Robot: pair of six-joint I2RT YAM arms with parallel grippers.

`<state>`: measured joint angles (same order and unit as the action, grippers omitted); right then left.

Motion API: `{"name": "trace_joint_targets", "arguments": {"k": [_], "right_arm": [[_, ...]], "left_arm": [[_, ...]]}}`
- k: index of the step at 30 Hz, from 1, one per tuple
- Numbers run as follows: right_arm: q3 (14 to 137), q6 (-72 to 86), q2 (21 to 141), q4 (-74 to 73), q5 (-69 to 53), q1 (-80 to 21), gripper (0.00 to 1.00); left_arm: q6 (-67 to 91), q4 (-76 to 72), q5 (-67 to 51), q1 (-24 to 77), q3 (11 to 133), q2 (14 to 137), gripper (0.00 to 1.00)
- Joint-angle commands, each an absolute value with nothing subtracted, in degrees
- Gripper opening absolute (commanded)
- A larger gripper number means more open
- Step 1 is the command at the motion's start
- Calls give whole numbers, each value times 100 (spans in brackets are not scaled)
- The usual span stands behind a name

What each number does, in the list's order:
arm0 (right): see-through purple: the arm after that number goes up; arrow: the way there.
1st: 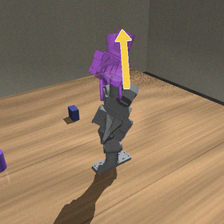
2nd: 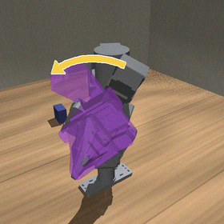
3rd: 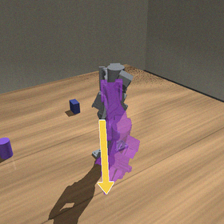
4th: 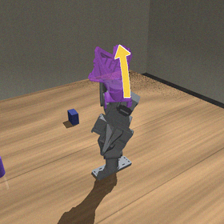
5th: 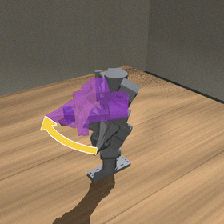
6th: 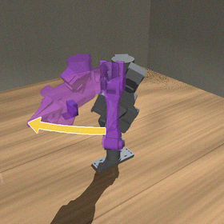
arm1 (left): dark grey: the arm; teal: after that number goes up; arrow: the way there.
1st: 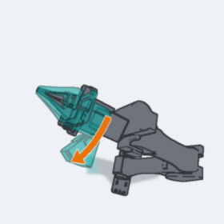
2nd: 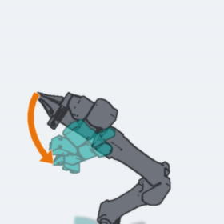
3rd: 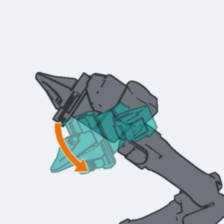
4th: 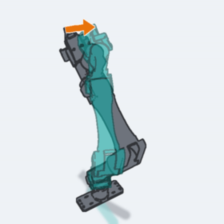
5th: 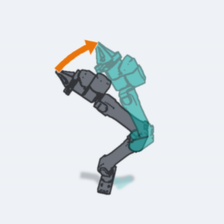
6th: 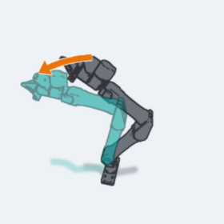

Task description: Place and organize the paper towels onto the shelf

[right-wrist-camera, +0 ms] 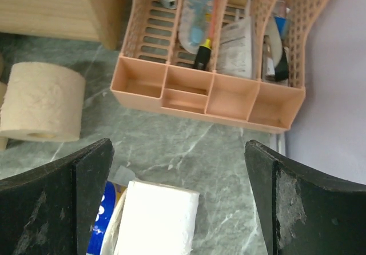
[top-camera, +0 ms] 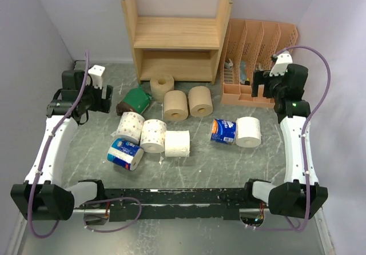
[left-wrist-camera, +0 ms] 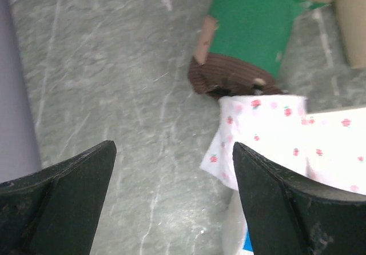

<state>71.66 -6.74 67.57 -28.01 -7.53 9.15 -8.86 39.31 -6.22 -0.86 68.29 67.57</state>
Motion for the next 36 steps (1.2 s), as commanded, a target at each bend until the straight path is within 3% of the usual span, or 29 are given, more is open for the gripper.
{"name": "trace_joint_targets", "arguments": {"k": [1, 7, 11, 17, 36], "right_arm": [[7306, -1513, 6849, -2904, -1707, 781, 100], [7836, -2112, 7582, -3176, -1748, -107, 99], [7909, -2909, 8065, -3266, -898, -1219, 99], [7075, -4566, 8454, -2557, 599, -2763, 100], [7078, -5142, 9596, -2120, 296, -3094, 95]], "left_arm": [[-1112, 3608, 699, -9, 6654, 6426, 94], [-891, 3475, 858, -18, 6464, 6239, 94], [-916, 3352, 1109, -24, 6323, 6116, 93], [-851, 3305, 897, -371, 6267, 6071, 93], [-843, 3296, 412, -705, 6170, 6134, 92]]}}
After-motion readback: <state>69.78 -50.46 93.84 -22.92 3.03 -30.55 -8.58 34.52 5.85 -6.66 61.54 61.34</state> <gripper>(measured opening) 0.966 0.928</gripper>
